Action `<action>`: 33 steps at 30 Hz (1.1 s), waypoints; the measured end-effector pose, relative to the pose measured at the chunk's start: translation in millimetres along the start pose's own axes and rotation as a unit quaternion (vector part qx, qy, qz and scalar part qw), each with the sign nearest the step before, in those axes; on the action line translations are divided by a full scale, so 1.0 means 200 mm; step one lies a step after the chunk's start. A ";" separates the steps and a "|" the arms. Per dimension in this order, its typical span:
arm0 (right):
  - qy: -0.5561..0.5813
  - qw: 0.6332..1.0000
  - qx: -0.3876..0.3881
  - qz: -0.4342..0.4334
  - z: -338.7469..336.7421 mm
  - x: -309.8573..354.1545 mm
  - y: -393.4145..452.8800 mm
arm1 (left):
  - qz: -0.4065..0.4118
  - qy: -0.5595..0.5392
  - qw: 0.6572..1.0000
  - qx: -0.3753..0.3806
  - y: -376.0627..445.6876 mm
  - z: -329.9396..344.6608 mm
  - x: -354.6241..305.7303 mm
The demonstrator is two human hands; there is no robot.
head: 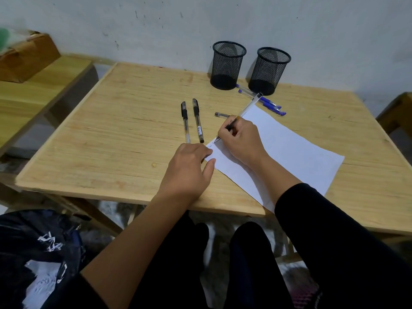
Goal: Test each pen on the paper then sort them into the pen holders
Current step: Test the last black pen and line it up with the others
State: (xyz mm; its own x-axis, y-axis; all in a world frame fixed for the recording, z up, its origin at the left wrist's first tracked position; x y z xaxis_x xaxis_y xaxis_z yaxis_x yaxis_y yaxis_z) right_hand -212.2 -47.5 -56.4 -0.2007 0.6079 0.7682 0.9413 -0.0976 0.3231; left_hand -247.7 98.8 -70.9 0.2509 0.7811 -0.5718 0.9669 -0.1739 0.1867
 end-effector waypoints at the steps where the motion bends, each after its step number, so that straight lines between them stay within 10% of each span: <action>1: -0.002 1.000 0.000 -0.004 0.00 0.00 0.00 | 0.000 -0.001 1.000 -0.001 0.00 0.00 0.00; 20: 0.003 1.000 -0.018 0.016 0.00 0.00 0.00 | 0.007 -0.002 1.000 -0.005 0.01 0.01 0.01; 33: 0.270 0.927 -0.193 0.173 -0.27 -0.03 0.09 | 0.009 0.012 1.000 0.012 0.51 -0.02 -0.21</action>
State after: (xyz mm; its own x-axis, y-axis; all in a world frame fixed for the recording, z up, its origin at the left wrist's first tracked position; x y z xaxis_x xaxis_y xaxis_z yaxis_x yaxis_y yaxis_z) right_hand -208.5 -94.3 -25.1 -0.1097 0.0135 0.9939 0.8282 -0.5516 0.0989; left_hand -160.5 50.6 -25.7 0.2672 0.7921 -0.5489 0.9632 -0.2019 0.1775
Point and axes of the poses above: each hand's wrist, its own y-axis towards the middle knuckle, its own z-axis out of the palm, x = y × z, the point moved 2 cm from there along y, towards the middle knuckle, and after that the axes turned 12 degrees about -z, right-handed, at the moved point
